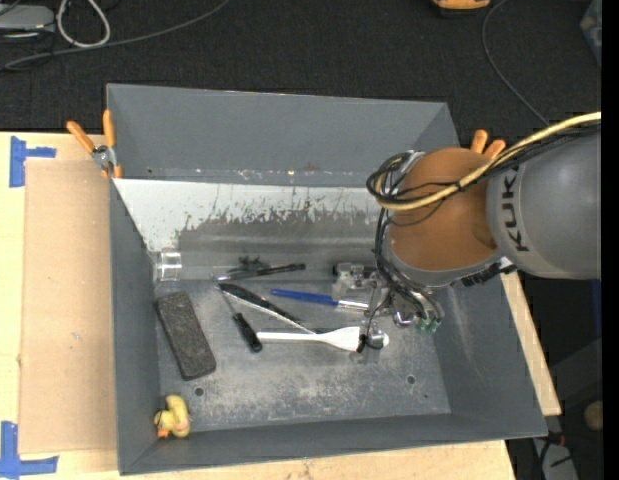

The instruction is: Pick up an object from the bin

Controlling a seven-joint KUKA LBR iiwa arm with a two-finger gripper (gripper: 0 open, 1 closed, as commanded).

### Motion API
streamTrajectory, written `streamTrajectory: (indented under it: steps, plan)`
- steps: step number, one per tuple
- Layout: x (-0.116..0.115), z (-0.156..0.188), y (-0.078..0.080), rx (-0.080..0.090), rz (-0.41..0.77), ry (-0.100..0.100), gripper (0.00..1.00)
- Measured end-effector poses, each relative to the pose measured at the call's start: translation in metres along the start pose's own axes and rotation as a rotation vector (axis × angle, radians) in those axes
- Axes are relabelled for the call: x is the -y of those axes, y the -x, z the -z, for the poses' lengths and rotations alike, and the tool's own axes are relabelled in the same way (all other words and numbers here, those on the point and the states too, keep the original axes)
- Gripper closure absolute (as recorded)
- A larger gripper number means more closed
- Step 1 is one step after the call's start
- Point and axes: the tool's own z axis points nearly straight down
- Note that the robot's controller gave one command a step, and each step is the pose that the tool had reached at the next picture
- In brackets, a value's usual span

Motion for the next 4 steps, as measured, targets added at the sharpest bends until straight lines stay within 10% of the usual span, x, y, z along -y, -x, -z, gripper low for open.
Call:
streamTrajectory:
  steps: [1, 2, 4]
  plan:
    - [0.0190, -0.0446, -0.0127, 0.008, -0.135, 0.002, 0.00]
    - [0.0139, -0.0520, -0.0181, 0.005, -0.097, 0.000, 1.00]
    - [0.0130, -0.0485, -0.0190, 0.003, -0.096, 0.001, 1.00]
